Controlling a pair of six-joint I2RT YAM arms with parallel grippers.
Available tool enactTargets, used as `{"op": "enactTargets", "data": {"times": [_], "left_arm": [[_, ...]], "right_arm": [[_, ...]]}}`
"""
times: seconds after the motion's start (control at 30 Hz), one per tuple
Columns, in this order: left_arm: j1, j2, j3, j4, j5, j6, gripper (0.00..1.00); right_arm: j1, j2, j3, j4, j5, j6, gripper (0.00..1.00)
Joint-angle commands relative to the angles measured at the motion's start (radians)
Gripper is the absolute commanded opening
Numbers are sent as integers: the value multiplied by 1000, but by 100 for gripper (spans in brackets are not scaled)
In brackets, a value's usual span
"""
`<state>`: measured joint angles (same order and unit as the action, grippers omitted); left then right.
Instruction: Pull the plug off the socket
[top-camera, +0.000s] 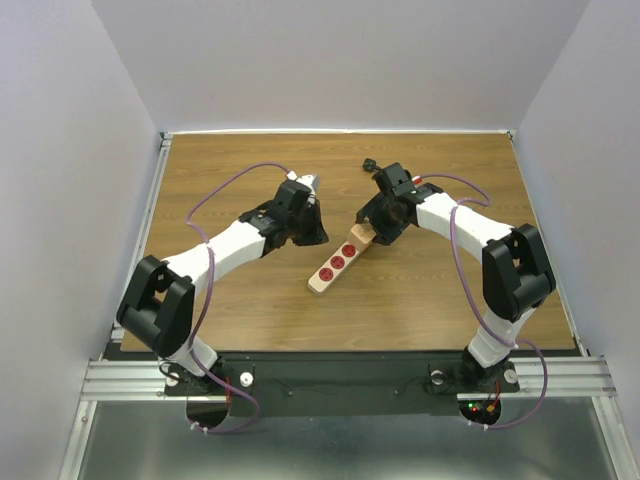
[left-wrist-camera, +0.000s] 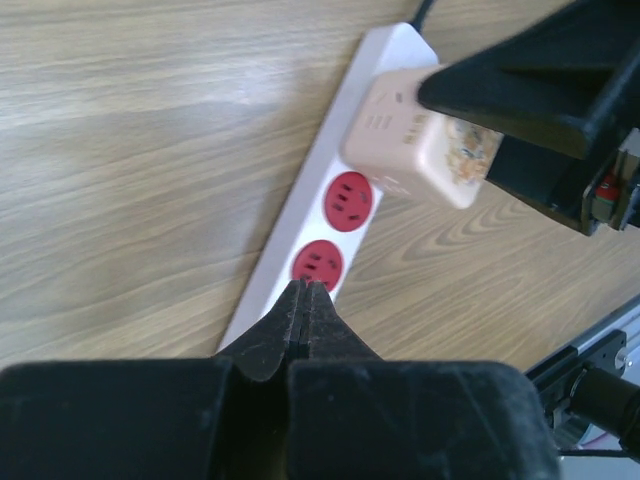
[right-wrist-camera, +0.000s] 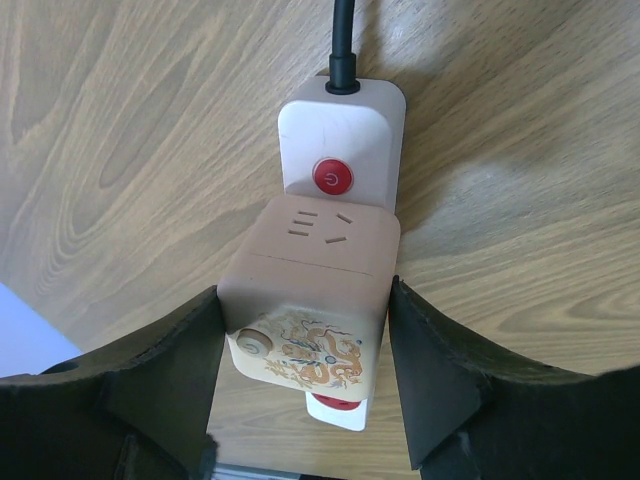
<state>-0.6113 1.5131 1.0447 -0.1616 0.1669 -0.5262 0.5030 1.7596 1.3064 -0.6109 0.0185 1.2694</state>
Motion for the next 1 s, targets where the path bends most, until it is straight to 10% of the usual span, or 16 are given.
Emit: {"op": "enactTargets", "data": {"times": [0.0,0.3,0.47,0.97], "left_arm": [[-50,79,67,23,-24,-8,0],[-102,266,164,45,-112,-5,0],[-128,266,156,40,-159,38,26],[-194,208,179,-153,-314,133,36]], "right_arm": [[29,28,7,30,-135,45,54],[31,35,-7,36,-166,8,54],[32,35,-9,36,-175,-11,55],[31,61,8,34,-181,-36,54]]}}
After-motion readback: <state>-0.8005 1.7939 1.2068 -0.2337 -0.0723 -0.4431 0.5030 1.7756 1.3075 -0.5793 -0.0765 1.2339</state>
